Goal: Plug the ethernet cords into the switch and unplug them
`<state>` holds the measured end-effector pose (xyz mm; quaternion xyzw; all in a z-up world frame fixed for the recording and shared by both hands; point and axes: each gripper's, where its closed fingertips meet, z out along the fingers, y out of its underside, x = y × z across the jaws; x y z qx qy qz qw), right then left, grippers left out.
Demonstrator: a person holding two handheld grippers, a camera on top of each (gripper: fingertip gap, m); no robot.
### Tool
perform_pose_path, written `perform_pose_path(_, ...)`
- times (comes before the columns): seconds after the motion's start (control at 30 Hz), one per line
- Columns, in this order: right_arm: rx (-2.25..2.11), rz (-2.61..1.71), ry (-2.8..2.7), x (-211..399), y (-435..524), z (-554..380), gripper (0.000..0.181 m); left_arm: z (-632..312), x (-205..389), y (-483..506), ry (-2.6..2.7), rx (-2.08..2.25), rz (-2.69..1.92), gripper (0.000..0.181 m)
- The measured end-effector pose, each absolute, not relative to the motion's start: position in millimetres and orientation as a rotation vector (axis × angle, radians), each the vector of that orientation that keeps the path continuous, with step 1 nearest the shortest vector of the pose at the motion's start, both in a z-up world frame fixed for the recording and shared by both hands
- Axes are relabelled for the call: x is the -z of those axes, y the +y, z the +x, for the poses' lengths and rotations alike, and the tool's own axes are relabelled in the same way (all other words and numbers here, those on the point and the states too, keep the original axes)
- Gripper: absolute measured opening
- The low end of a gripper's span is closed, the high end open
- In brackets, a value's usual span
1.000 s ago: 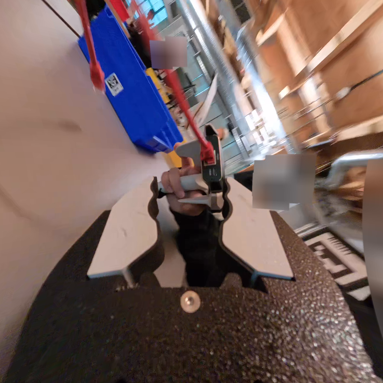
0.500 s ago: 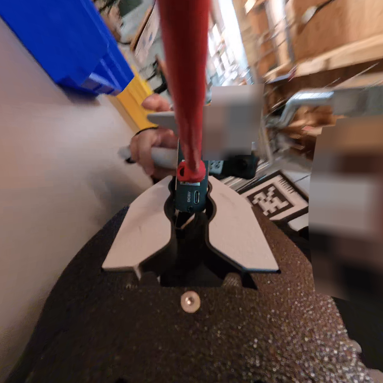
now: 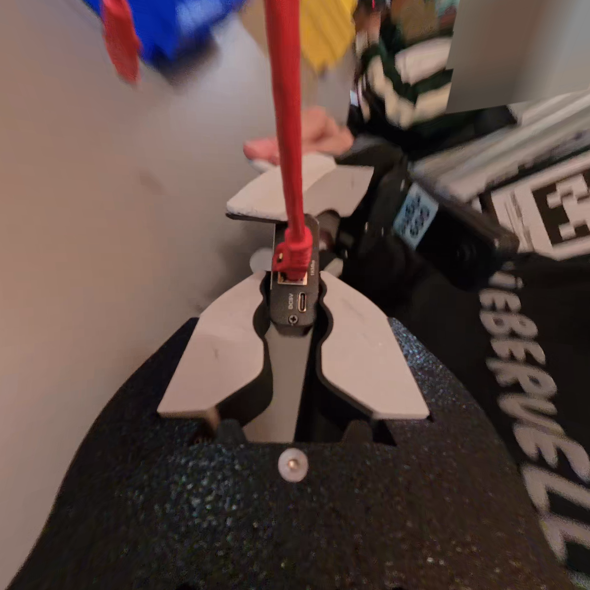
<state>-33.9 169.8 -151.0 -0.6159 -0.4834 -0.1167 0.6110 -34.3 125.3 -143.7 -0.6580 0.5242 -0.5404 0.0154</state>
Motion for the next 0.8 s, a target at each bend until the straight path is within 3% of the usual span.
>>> perform_pose_path(0.1,0.473,-1.514,-0.919,143,190,-5,0.077,-14,132,157,1.268,1.522,-1.917,0.034)
perform_pose_path(0.2,0.709,-1.565,-0.827,142,197,19,0.076,-13,140,172,1.064,1.18,-1.859,0.071)
perform_pose_path(0.3,0.882,-1.543,-0.881,146,198,20,0.077,-9,150,169,1.082,0.9,-1.812,0.084)
perform_pose_path(0.43,0.981,-1.501,-0.918,144,198,11,0.076,1,158,170,1.082,0.852,-1.875,0.082)
perform_pose_path(0.57,0.971,-1.491,-0.928,142,197,13,0.074,7,161,170,1.096,0.911,-1.87,0.065)
perform_pose_path(0.7,0.488,-1.469,-0.977,136,184,-6,0.078,-3,155,178,1.201,0.807,-1.736,0.063)
perform_pose_path(0.8,-0.039,-1.493,-0.757,117,173,-6,0.099,-12,135,185,1.246,0.677,-1.599,0.063)
